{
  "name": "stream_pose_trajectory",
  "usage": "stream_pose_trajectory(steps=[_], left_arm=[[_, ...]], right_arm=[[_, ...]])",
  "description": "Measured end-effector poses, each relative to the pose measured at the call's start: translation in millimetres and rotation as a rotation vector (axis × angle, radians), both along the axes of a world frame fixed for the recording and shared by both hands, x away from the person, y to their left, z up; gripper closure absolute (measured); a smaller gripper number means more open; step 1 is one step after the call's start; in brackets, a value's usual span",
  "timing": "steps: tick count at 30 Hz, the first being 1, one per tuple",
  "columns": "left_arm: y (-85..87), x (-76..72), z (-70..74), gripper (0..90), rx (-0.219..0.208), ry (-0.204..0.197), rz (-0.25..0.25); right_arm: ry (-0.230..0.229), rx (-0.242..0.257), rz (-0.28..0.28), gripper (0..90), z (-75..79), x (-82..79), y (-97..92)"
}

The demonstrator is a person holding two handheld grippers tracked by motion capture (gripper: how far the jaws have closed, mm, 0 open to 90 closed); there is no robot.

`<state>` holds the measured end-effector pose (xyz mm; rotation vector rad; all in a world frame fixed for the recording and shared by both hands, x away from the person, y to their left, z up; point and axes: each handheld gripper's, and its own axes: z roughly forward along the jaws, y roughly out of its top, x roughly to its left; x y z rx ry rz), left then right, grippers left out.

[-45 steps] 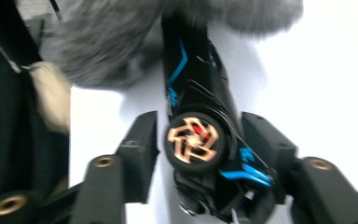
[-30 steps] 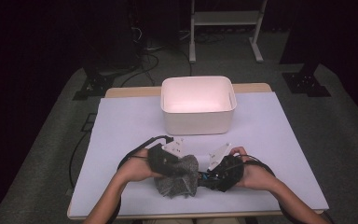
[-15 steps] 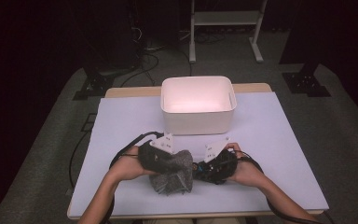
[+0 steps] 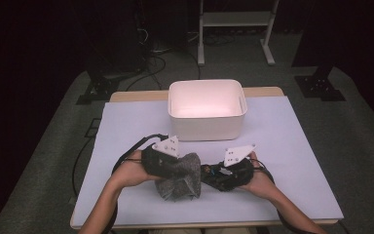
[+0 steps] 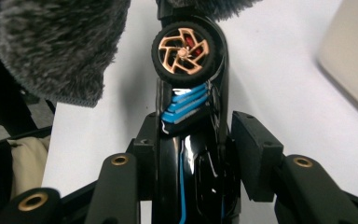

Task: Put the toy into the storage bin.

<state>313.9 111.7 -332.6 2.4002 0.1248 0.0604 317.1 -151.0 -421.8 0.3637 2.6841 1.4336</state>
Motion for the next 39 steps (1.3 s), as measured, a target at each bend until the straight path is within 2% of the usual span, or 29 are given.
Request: stream_pose_trajectory(steps=[4,5,8,10,12,15,17,29,32,35,37,39], left_arm=[[-5.2,1.2,5.5,75.3,0.001,-0.011,-0.012],[-6.4,1.2,5.9,75.3,-0.002,-0.011,-0.014],[-10.0,2.9,7.5,75.3,0.0,-0.013,-0.017],[-12.2,3.3,8.3,75.3,0.006,-0.013,-0.023],[-14.9,2.6,9.1,75.3,0.003,-0.013,-0.032],[-18.9,2.2,10.4,75.3,0.007,-0.015,-0.037],[-22.5,2.0,11.7,75.3,0.01,-0.017,-0.045],[-36.6,3.3,13.3,75.2,0.022,-0.018,-0.068],[-36.4,3.9,15.9,75.2,0.022,-0.021,-0.07],[-34.0,3.9,19.8,75.2,0.024,-0.028,-0.069],[-31.4,3.5,21.9,75.2,0.02,-0.029,-0.06],[-27.7,2.9,24.2,75.2,0.02,-0.031,-0.059]], right_arm=[[0.007,-0.028,-0.002,55.6,0.4,-3.8,-13.6],[-0.002,-0.004,-0.004,55.5,0.1,-6.6,-18.7],[-0.007,-0.007,-0.02,55.7,4.5,-10.4,-27.1],[-0.003,-0.031,-0.023,55.7,2.3,-11.1,-32.2],[-0.013,-0.004,-0.029,55.7,1.3,-13.7,-37.0],[-0.01,-0.002,-0.037,55.7,1.9,-16.8,-44.9],[-0.018,0.023,-0.045,55.6,1.6,-20.0,-52.7],[-0.033,-0.016,-0.088,55.8,14.1,-36.3,-88.8],[-0.033,-0.023,-0.096,56.1,15.5,-34.5,-87.4],[-0.021,0.015,-0.079,56.1,17.4,-29.7,-81.7],[-0.03,0.04,-0.057,56.1,20.2,-24.9,-71.6],[-0.035,0.034,-0.038,56.1,21.1,-18.6,-57.1]])
